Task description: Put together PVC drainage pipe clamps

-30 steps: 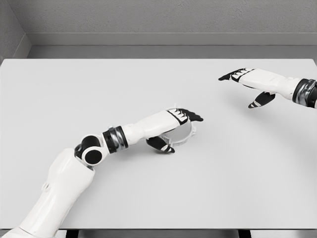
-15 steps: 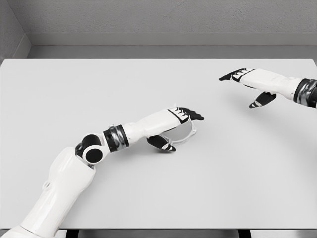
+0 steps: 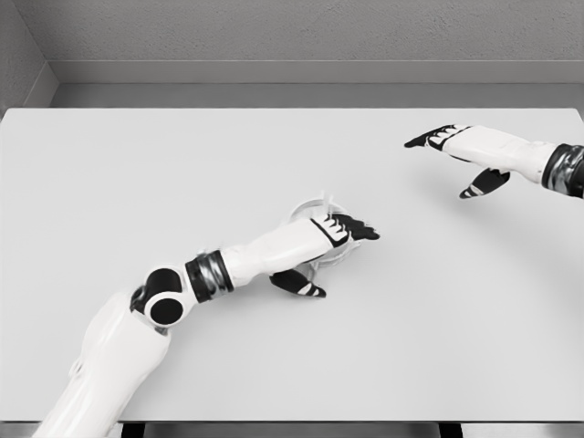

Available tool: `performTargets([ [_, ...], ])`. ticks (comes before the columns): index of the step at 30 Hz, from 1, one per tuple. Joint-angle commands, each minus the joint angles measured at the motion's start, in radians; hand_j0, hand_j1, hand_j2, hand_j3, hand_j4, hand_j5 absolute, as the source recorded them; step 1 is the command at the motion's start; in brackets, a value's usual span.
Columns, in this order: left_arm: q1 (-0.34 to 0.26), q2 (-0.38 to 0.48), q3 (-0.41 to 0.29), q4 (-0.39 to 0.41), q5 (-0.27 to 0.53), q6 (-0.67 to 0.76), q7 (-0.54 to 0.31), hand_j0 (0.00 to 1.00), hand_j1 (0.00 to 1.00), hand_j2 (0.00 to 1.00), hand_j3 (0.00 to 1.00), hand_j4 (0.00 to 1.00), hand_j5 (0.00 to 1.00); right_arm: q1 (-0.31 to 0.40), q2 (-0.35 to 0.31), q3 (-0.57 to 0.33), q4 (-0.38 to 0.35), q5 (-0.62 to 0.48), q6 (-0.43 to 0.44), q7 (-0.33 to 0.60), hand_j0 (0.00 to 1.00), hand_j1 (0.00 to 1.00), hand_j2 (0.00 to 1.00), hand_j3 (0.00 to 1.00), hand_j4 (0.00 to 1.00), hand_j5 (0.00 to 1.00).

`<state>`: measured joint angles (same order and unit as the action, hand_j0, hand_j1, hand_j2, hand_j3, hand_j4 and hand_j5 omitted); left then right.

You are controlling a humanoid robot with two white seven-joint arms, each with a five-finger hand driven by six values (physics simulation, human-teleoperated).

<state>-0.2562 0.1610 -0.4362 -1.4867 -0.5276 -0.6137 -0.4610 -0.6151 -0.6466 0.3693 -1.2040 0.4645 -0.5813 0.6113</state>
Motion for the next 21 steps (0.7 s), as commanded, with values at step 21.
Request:
performTargets([
  [21,0.184,0.403,0.508,-0.115,0.187,0.003,-0.001,1.0,1.0,1.0,1.0,1.0,1.0,-0.009,0.1,0.074,-0.144,0.008,0.014,0.0,1.0,1.0,1.0,1.0,1.0,1.0],
])
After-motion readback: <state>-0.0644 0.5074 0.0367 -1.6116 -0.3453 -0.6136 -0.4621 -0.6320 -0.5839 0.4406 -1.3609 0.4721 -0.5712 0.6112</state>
